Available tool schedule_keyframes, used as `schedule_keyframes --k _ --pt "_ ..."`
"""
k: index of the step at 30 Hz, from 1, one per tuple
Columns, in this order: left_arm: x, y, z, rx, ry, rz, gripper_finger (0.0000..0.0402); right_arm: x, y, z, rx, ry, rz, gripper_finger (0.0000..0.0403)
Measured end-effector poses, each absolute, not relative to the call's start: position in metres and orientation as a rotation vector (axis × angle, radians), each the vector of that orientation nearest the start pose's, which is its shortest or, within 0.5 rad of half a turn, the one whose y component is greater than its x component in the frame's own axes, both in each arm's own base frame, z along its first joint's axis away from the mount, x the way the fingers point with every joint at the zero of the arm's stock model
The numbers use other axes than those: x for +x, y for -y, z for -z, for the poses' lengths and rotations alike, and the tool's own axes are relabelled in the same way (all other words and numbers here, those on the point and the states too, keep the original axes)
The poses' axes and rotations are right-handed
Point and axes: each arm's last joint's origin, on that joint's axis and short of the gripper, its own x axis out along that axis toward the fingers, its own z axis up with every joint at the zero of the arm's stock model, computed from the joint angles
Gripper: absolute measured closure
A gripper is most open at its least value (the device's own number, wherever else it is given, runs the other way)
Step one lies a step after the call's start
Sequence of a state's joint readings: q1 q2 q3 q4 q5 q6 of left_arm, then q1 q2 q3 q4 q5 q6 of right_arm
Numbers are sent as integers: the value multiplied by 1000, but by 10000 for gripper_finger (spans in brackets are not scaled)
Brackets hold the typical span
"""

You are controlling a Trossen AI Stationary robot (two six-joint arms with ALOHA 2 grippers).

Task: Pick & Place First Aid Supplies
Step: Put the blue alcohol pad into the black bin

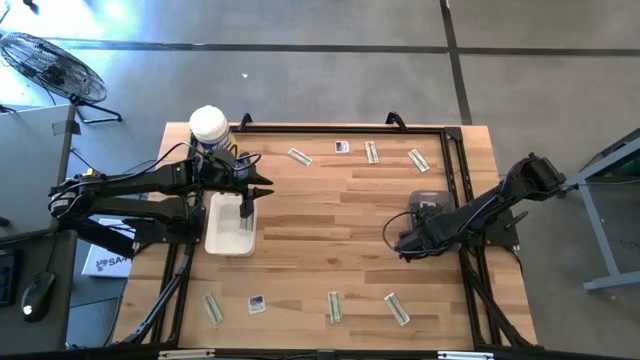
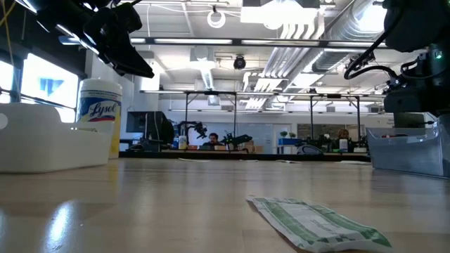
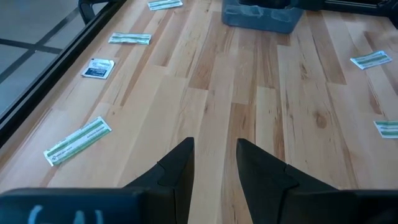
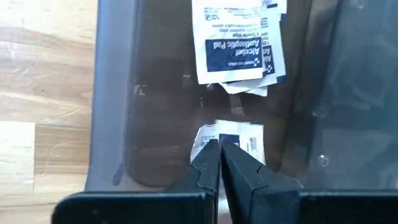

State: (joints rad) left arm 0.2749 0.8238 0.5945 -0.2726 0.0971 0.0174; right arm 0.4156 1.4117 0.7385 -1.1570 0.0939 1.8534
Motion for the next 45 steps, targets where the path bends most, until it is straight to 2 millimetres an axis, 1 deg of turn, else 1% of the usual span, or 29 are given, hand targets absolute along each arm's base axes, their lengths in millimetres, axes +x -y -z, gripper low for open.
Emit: schedule_keyframes --k 10,13,15,18,21,23,25,27,31,35,38,41,45 --pt "172 -45 -253 -76 -495 -169 284 168 -71 -165 864 -1304 1322 351" --pt "172 -45 -254 -76 -495 -169 284 170 -70 -172 858 -1344 1320 337" --pt "172 -45 -254 -76 -495 -169 284 172 -68 -184 825 -1374 1339 332" --pt "172 -45 -254 -76 -495 -169 284 176 -64 -212 744 -1380 1377 330" --pt "172 -45 -254 -76 -495 -169 284 185 -57 -241 676 -1297 1378 329" --pt "172 -45 -254 -76 -495 -169 284 195 -51 -255 648 -1208 1340 329" --pt "172 -45 -254 -76 -495 -169 284 204 -42 -267 617 -1112 1316 329" --pt "172 -45 -254 -82 -495 -170 284 212 -31 -275 601 -1032 1306 329" --pt "172 -46 -254 -98 -493 -177 284 227 -1 -279 570 -964 1279 329" --pt "172 -46 -254 -98 -493 -177 284 250 34 -273 588 -838 1176 329" --pt "172 -46 -254 -98 -493 -178 284 270 59 -267 551 -695 1066 329" --pt "172 -46 -253 -98 -494 -178 284 288 85 -258 531 -594 966 329" --pt "172 -45 -254 -98 -493 -178 284 308 115 -237 512 -573 880 329"
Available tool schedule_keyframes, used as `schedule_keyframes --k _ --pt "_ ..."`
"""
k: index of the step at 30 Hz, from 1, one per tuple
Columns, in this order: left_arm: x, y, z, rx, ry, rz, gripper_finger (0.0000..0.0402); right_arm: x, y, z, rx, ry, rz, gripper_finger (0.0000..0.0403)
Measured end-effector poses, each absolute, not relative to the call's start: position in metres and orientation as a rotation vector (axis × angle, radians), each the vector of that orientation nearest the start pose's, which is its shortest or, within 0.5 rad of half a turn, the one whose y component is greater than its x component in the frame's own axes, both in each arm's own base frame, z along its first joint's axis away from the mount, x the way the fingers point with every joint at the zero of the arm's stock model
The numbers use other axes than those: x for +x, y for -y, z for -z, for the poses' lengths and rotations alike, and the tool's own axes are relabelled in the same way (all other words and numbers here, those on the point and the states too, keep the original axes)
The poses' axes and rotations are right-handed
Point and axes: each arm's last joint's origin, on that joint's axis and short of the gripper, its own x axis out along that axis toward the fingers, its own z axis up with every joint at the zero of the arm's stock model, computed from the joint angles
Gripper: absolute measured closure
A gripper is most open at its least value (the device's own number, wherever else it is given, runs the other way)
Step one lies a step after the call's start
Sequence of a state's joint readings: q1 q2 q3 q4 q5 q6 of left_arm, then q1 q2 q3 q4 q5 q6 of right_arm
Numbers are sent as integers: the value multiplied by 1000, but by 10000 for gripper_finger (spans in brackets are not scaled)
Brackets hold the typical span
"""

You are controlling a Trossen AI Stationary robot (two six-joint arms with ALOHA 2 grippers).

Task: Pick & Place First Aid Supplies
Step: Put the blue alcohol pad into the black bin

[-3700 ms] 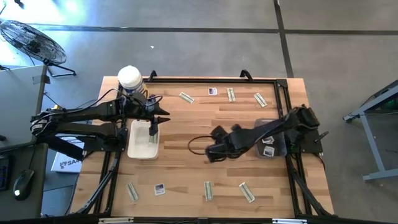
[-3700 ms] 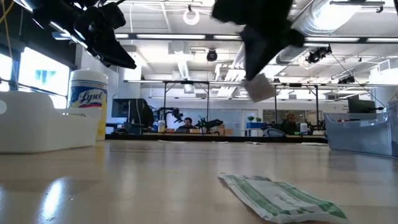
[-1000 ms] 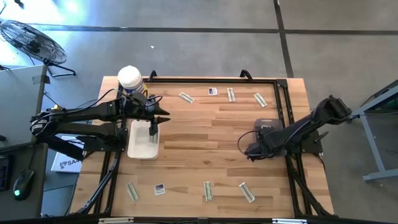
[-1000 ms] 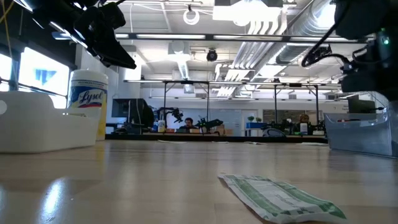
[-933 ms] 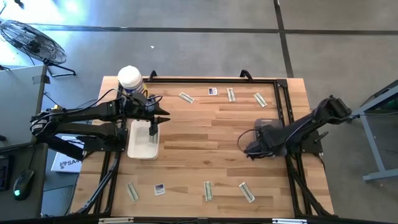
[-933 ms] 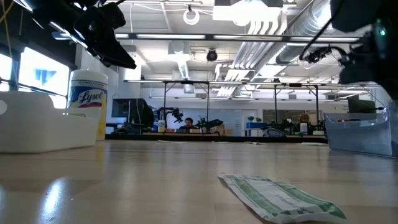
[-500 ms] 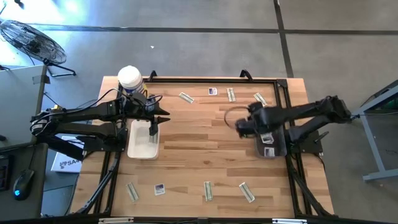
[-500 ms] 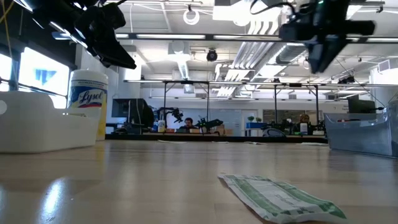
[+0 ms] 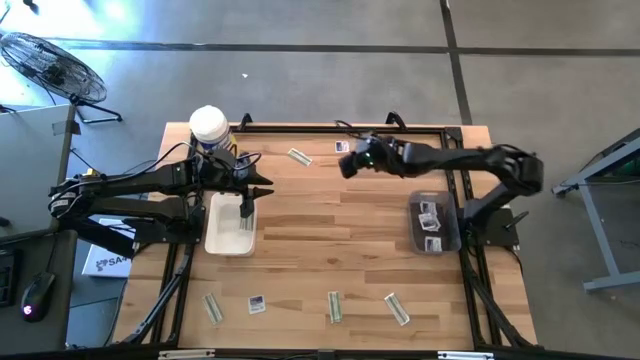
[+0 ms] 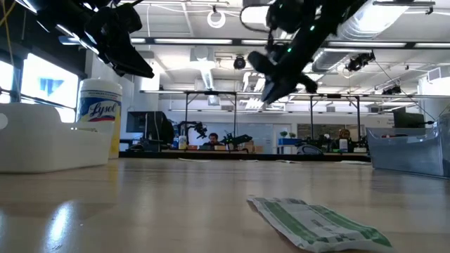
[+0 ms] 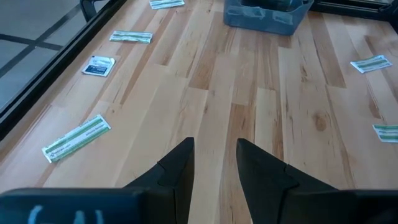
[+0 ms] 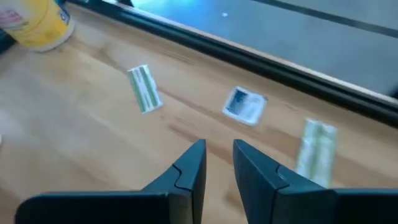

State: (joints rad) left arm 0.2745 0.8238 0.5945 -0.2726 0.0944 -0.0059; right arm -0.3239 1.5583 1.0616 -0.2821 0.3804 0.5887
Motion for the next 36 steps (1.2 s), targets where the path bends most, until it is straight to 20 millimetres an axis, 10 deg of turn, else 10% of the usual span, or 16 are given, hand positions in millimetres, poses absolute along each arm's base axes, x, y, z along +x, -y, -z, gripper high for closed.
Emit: schedule_keyframes --k 19,36 --pt "171 -49 -253 -65 -500 -307 284 340 239 -144 551 -760 760 329" --pt "171 -52 -256 -4 -481 -397 284 339 238 -128 564 -1020 758 329"
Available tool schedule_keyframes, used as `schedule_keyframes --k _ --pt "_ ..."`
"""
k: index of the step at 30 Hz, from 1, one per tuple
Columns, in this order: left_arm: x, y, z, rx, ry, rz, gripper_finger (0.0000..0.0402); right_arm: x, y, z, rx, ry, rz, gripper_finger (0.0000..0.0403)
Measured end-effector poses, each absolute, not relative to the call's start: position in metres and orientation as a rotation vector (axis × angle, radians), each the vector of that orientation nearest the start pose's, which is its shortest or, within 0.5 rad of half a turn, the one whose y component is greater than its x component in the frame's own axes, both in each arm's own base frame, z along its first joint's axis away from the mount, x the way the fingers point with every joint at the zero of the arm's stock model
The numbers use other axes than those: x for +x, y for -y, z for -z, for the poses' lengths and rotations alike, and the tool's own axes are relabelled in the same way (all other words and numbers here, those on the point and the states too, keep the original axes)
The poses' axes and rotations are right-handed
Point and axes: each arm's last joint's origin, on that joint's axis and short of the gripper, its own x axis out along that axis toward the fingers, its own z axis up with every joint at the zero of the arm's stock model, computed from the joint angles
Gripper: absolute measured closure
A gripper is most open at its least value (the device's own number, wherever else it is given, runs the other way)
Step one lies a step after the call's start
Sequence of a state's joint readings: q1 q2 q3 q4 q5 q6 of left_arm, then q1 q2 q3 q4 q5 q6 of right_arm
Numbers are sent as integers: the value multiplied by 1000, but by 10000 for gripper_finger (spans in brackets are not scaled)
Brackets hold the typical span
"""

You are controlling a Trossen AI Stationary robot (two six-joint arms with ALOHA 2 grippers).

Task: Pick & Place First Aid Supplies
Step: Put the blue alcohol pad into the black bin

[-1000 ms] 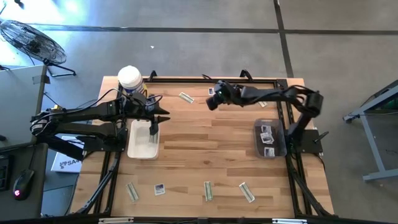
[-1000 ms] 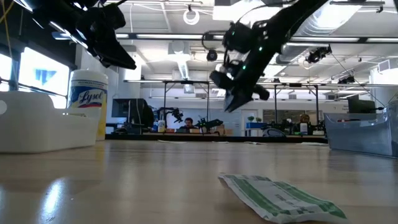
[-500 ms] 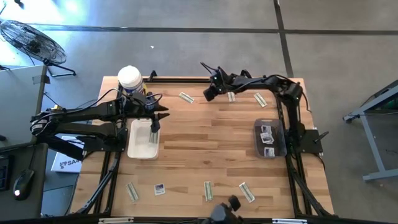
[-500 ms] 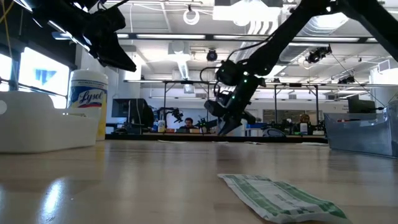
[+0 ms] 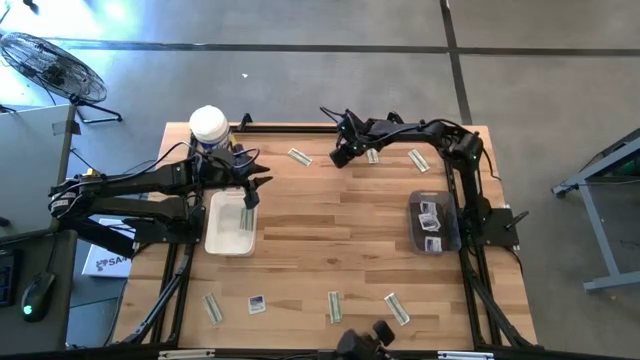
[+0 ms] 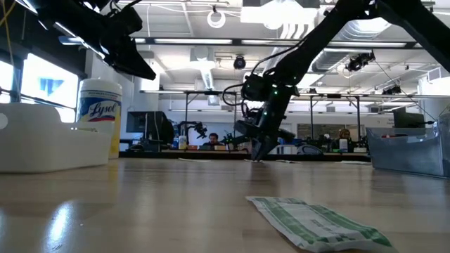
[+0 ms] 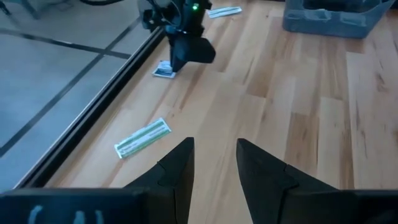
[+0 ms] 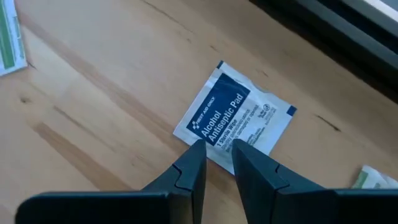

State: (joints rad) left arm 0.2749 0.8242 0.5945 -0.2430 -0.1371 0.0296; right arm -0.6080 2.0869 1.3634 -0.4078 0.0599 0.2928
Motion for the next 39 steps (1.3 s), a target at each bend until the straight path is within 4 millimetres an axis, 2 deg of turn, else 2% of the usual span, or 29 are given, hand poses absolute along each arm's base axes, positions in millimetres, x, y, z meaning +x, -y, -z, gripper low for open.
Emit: schedule_keyframes --k 5,13,23,28,34,39 --pt "171 -52 -256 -4 -484 -397 284 343 222 -128 491 -1120 677 329" --pt "171 -52 -256 8 -489 -399 284 346 173 -126 271 -1405 456 329" --pt "171 -52 -255 15 -492 -398 284 347 110 -151 167 -1529 284 329" --pt "171 -52 -255 15 -492 -398 284 351 94 -158 215 -1490 389 329" --pt "171 -52 -255 15 -491 -399 284 359 92 -160 496 -1306 740 329" --pt "170 -52 -254 13 -508 -398 284 365 90 -160 452 -1212 856 329"
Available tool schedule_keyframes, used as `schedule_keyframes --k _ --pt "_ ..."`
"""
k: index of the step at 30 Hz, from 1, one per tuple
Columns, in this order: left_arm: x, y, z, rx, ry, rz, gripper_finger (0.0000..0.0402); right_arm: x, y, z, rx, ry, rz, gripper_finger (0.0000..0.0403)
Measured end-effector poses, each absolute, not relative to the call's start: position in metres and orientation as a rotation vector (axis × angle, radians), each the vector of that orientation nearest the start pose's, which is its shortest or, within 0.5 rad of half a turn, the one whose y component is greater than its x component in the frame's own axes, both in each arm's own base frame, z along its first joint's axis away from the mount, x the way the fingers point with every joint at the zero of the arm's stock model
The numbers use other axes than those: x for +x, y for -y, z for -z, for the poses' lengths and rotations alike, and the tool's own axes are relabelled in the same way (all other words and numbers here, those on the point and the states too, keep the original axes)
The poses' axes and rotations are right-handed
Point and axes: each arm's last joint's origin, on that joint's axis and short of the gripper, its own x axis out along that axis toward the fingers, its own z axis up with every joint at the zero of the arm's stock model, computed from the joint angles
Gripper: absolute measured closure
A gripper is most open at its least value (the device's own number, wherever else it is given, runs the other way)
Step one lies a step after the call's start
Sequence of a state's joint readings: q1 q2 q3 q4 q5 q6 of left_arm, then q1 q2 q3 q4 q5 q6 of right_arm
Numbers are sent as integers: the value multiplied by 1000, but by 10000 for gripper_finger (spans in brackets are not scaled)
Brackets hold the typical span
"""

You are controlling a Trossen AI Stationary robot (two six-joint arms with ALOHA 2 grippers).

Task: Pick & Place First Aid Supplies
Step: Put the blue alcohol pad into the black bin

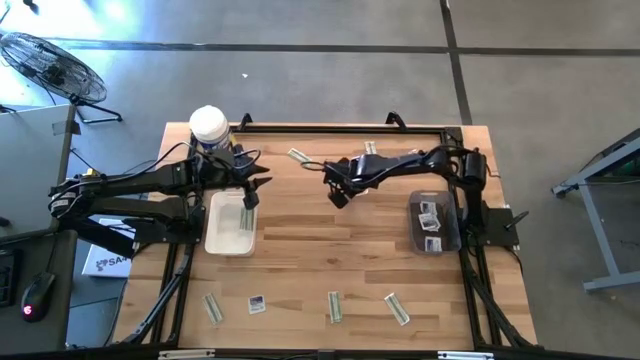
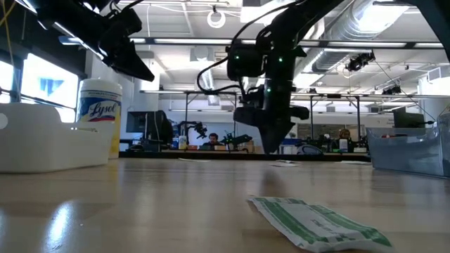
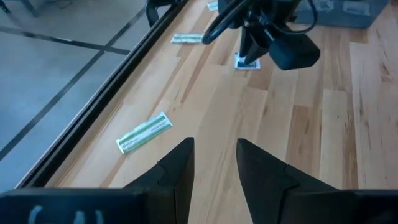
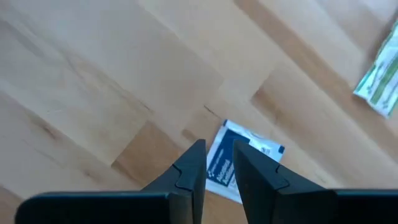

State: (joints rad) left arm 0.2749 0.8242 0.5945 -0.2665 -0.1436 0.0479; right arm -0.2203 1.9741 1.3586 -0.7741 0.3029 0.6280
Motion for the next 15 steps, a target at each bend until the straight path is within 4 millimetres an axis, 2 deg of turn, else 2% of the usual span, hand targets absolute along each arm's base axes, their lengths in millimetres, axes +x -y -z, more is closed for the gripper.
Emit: schedule_keyframes --k 8,15 --pt "169 -52 -252 12 -530 -396 284 368 92 -142 536 -1211 939 329" --pt "169 -52 -252 12 -530 -396 284 368 91 -138 609 -1196 971 329"
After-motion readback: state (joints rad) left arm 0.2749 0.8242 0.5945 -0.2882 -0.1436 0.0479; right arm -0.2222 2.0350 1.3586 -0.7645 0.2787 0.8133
